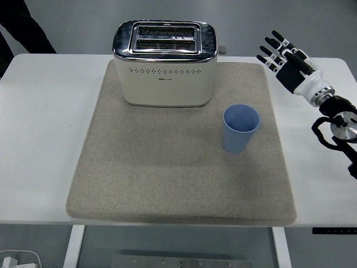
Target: Put the water cup in front of the bread machine
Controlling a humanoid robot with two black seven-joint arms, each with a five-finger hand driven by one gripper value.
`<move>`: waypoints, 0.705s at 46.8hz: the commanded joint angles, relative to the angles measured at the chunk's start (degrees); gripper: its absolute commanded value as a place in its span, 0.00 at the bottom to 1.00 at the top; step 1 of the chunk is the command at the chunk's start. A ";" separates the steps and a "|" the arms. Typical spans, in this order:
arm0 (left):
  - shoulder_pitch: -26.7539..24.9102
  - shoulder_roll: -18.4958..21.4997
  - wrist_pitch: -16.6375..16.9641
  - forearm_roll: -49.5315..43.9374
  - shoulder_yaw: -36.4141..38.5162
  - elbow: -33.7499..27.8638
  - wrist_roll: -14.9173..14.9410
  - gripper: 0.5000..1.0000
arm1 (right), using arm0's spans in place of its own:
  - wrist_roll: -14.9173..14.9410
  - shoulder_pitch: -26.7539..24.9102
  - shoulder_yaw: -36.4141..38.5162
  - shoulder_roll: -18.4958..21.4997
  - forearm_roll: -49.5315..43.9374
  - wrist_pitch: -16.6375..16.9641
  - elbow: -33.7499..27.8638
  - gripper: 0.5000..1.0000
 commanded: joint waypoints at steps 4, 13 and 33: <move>-0.02 0.00 0.02 0.00 0.00 0.00 0.01 1.00 | 1.14 -1.19 -0.02 -3.64 0.00 4.86 2.21 0.86; -0.02 0.00 0.02 0.00 0.00 0.08 0.01 1.00 | 1.14 -2.86 -0.02 -6.46 -0.08 7.67 5.02 0.86; -0.02 0.00 -0.07 0.09 0.00 -0.09 0.01 1.00 | 6.14 -9.19 0.07 -12.88 -11.06 10.75 13.99 0.86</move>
